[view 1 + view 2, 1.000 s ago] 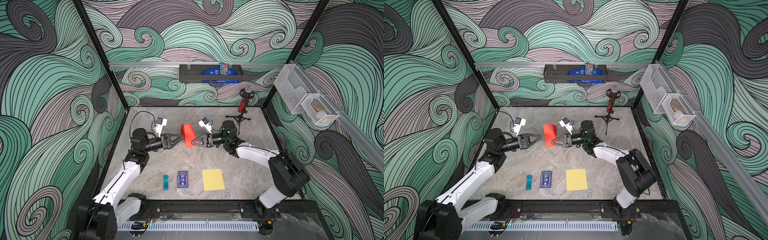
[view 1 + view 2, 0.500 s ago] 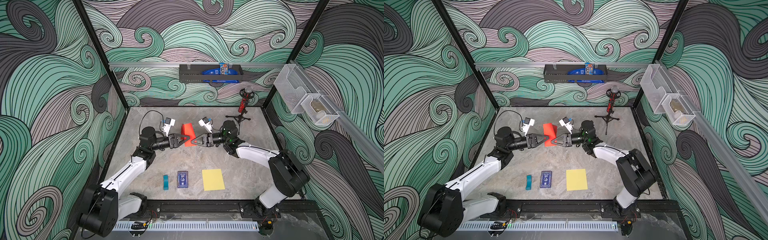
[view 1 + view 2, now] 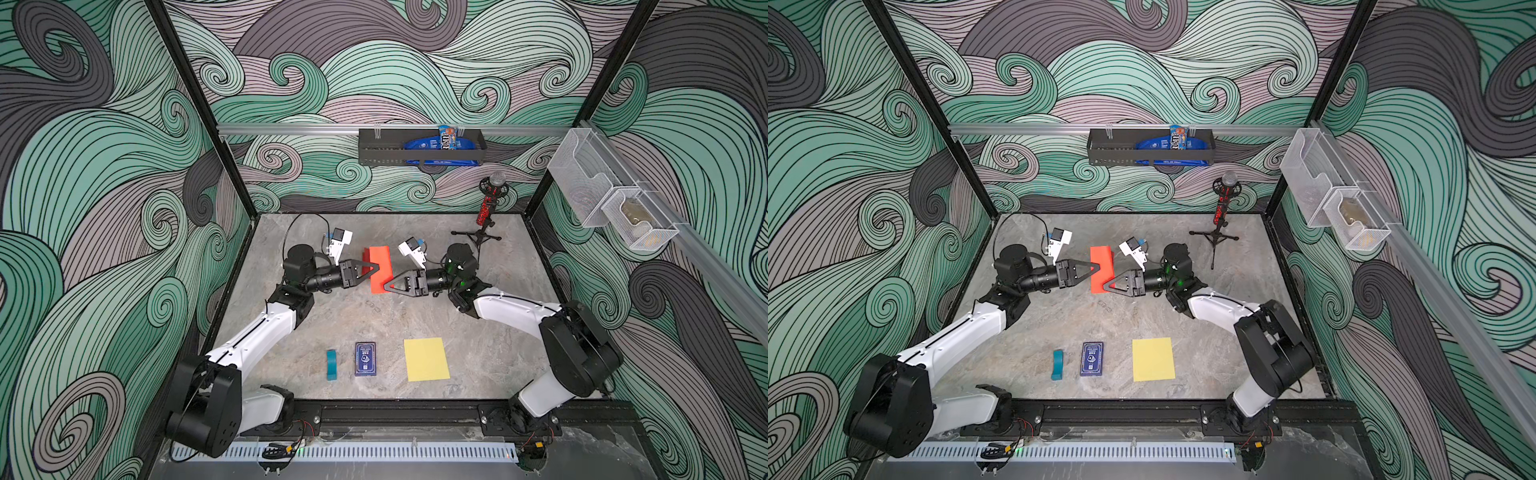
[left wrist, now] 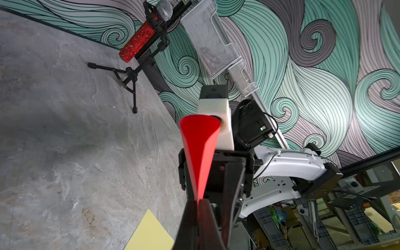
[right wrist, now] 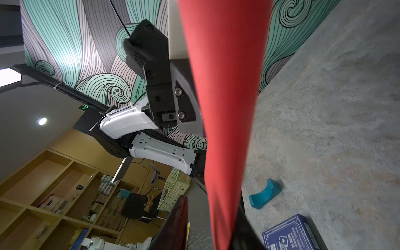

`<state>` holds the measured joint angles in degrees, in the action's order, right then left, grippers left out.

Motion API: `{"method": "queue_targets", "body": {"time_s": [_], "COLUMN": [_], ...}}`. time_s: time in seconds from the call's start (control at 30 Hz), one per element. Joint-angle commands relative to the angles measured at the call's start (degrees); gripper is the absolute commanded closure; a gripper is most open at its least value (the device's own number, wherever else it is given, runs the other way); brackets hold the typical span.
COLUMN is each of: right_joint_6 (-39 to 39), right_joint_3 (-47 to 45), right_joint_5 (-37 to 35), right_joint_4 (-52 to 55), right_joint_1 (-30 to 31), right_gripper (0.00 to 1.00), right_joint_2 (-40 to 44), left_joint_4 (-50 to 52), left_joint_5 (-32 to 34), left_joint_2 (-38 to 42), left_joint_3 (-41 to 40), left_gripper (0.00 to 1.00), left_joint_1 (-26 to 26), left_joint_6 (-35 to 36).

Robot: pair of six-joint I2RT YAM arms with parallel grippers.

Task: Fold the square paper along the opposite sides
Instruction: Fold the paper, then smooth out the paper at the center of the board.

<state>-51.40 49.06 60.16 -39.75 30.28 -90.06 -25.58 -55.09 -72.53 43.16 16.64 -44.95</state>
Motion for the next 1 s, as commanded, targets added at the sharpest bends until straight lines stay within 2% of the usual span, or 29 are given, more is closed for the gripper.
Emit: {"method": "queue_targets", "body": {"time_s": [0.0, 0.1, 0.23, 0.33, 0.4, 0.47, 0.57, 0.7, 0.8, 0.87, 0.97], "right_joint_6": [14.82, 27.32, 43.05, 52.23, 54.18, 53.85, 51.33, 50.34, 50.21, 50.34, 50.47], "right_joint_3": [-1.33, -9.64, -27.57, -33.93, -32.61, -31.72, -30.76, -29.21, -27.44, -25.31, -22.46], "right_joint_5": [-10.06, -24.96, -42.85, -50.89, -51.28, -51.49, -52.43, -51.58, -50.94, -50.21, -49.34], "right_joint_4": [13.37, 11.15, -7.04, -11.36, -8.17, -8.52, -10.26, -11.52, -12.54, -11.99, -10.77], "right_joint_1": [-3.05, -3.15, -0.84, 1.63, 2.18, 3.12, 4.64, 7.23, 9.26, 10.29, 11.06], "right_gripper": [0.49, 0.38, 0.22, 0.26, 0.33, 0.42, 0.5, 0.57, 0.66, 0.77, 0.84], "right_joint_2": [8.76, 19.57, 33.31, 34.67, 31.75, 27.29, 20.93, 12.6, 6.2, 1.59, -4.2], "left_joint_4": [12.72, 24.75, 33.08, 38.99, 45.38, 46.94, 47.67, 47.82, 48.07, 48.17, 47.89], "left_joint_5": [1.42, 5.41, 11.58, 14.39, 16.25, 17.23, 18.86, 20.79, 21.25, 21.21, 20.9], "left_joint_2": [-1.88, -5.31, -13.69, -22.19, -28.35, -33.09, -37.5, -39.9, -41.47, -42.58, -43.45], "left_joint_3": [4.81, 7.21, 9.9, 13.55, 18.0, 19.92, 21.18, 21.14, 21.75, 22.22, 22.32], "left_gripper": [1.0, 1.0, 1.0, 1.0, 1.0, 1.0, 1.0, 1.0, 1.0, 1.0, 1.0], "left_joint_1": [-0.25, 0.81, 5.29, 7.37, 8.13, 9.05, 10.06, 9.9, 9.8, 9.71, 9.71], "left_joint_6": [9.46, 18.15, 25.83, 29.91, 32.74, 33.71, 34.33, 35.34, 35.63, 35.72, 35.65]}}
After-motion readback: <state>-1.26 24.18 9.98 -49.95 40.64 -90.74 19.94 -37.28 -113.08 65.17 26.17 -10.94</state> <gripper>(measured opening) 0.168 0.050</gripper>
